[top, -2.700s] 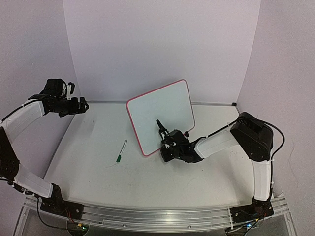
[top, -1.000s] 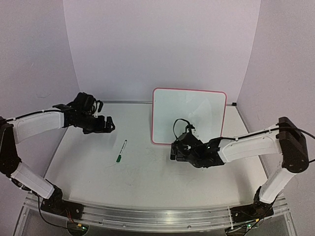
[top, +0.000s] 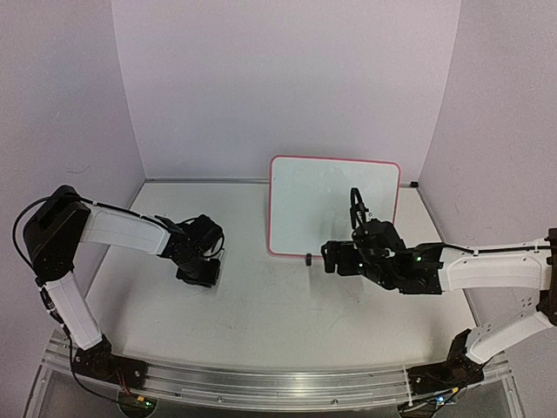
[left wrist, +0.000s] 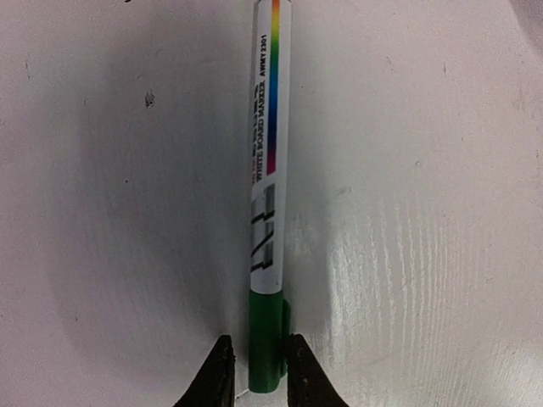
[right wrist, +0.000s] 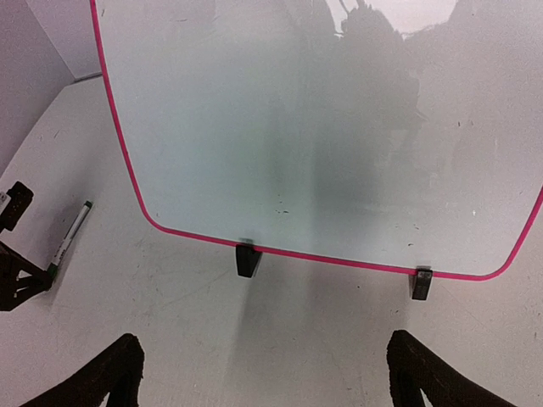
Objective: Write a sentence on the whiteboard
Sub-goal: Pick up the whiteboard marker from the center of the board.
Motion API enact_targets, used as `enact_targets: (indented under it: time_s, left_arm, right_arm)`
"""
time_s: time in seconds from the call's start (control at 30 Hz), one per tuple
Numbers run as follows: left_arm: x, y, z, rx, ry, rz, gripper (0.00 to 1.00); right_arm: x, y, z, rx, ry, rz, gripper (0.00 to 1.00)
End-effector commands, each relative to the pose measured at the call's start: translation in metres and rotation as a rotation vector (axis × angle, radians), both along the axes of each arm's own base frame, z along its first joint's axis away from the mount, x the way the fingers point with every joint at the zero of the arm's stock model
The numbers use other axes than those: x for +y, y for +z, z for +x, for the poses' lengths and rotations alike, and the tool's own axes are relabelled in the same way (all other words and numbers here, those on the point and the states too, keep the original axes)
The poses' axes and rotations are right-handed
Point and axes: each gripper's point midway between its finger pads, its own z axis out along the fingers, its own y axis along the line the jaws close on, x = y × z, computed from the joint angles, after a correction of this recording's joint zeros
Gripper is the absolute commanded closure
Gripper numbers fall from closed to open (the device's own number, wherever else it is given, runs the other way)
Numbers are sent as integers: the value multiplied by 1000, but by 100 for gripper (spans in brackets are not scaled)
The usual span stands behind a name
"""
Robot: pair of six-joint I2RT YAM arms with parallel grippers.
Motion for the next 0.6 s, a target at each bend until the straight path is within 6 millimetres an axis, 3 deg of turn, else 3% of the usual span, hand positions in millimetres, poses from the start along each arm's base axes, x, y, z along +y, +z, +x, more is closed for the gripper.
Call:
enact_targets:
  time_s: [0.0, 0.27, 0.37, 0.57]
  left_arm:
    - [3, 7, 8, -25, 16, 27, 82]
    - [5, -5, -3, 10, 13, 15, 99]
    - [5, -6, -7, 18, -2, 11, 100]
    - [-6, 17, -13, -14, -112, -72, 100]
  right_arm:
    - [3, 8, 2, -15, -3, 45, 5]
    - [10, 16, 2, -3, 52, 75, 5]
    - [12, 22, 5, 7, 100, 94, 5]
    - [16, 43, 8, 32, 269, 164, 5]
